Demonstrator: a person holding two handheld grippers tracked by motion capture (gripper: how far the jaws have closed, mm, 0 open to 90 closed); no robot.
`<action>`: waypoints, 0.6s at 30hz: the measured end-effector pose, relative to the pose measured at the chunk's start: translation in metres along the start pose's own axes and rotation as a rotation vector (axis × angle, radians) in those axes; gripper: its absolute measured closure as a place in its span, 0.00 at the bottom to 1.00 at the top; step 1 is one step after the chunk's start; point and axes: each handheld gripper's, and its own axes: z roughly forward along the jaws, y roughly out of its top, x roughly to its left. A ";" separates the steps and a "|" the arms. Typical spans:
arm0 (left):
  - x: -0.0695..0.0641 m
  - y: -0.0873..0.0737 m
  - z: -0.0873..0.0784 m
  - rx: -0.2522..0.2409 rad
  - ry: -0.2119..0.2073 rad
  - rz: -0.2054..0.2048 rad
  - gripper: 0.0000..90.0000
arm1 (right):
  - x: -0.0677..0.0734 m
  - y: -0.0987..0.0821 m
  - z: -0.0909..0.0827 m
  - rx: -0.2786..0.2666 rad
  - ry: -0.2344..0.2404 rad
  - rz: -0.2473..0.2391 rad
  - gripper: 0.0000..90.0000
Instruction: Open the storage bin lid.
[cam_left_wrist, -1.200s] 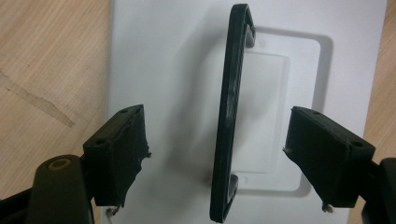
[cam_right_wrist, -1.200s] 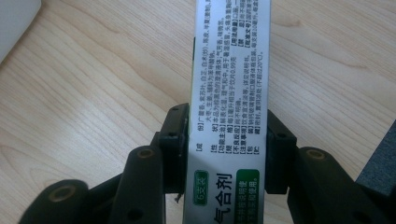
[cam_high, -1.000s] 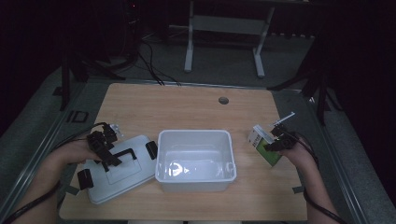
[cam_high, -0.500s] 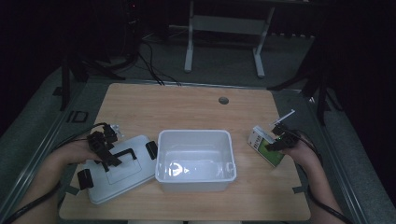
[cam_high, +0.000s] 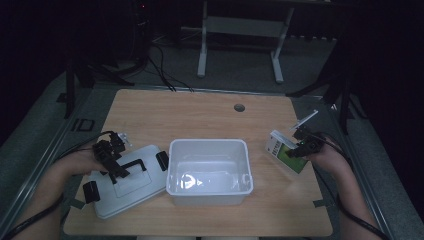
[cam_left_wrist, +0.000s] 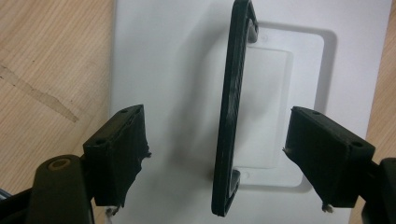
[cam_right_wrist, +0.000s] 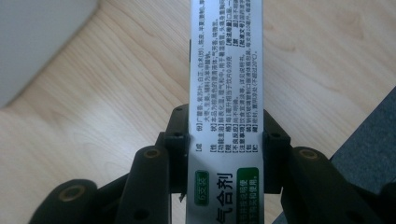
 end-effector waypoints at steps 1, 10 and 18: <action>0.000 0.000 0.000 0.000 -0.002 0.000 0.23 | 0.001 0.001 -0.004 -0.007 0.002 -0.006 0.71; -0.001 0.000 0.001 0.014 0.003 0.003 0.23 | 0.016 0.011 -0.040 -0.072 -0.007 -0.090 0.71; -0.001 0.001 0.002 0.017 0.003 0.002 0.23 | 0.032 0.025 -0.069 -0.127 0.003 -0.166 0.71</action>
